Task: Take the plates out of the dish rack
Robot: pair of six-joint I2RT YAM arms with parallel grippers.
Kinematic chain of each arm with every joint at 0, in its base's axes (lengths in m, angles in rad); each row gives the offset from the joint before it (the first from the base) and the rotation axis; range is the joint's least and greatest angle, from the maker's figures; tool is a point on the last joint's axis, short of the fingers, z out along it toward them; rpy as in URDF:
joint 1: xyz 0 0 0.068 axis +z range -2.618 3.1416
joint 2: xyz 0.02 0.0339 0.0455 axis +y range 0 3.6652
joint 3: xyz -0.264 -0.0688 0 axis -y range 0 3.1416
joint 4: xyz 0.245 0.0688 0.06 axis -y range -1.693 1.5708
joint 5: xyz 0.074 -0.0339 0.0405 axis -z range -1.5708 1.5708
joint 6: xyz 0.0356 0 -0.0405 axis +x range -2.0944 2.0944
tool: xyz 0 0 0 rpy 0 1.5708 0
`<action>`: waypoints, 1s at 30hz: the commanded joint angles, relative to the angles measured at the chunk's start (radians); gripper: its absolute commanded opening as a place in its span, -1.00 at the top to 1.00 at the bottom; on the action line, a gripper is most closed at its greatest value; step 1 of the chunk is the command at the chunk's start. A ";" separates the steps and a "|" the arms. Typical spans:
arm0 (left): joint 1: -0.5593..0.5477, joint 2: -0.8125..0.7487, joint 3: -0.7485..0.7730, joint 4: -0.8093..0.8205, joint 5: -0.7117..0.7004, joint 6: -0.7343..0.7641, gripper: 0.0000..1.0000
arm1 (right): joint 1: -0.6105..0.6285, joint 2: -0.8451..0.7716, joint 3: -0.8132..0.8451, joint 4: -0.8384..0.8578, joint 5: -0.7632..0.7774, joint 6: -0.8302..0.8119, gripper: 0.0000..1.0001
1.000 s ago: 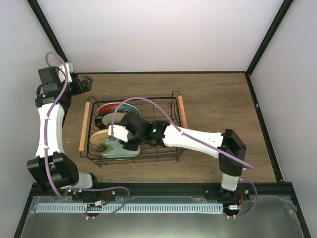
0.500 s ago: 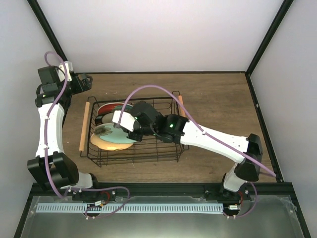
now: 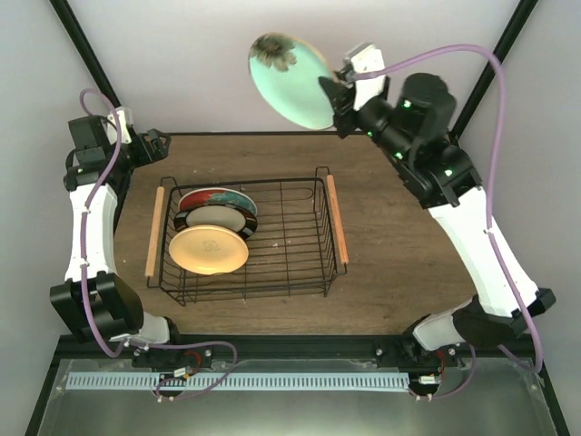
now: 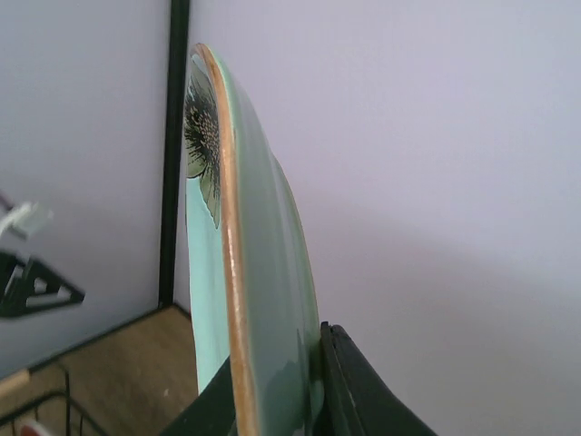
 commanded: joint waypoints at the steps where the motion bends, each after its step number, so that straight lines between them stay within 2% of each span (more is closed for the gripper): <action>1: 0.004 0.013 0.034 0.016 0.030 -0.022 -1.00 | -0.110 -0.009 0.060 0.116 -0.010 0.168 0.99; 4: 0.004 0.012 0.031 0.021 0.037 -0.028 -1.00 | -0.357 0.046 0.063 0.046 -0.070 0.447 0.99; 8: 0.004 0.001 0.023 0.027 0.040 -0.029 -1.00 | -0.682 0.126 -0.044 -0.003 -0.363 0.822 0.99; 12: 0.005 -0.022 0.005 0.024 0.036 -0.022 -1.00 | -0.856 0.174 -0.220 0.074 -0.560 0.977 0.99; 15: 0.005 -0.049 -0.023 0.023 0.035 -0.018 -1.00 | -0.932 0.182 -0.353 0.162 -0.630 1.036 0.99; 23: 0.004 -0.097 -0.079 0.024 0.034 -0.026 -1.00 | -1.036 0.236 -0.552 0.314 -0.635 1.118 0.99; 30: 0.005 -0.117 -0.094 0.024 0.032 -0.032 -1.00 | -1.071 0.299 -0.602 0.368 -0.557 1.148 0.99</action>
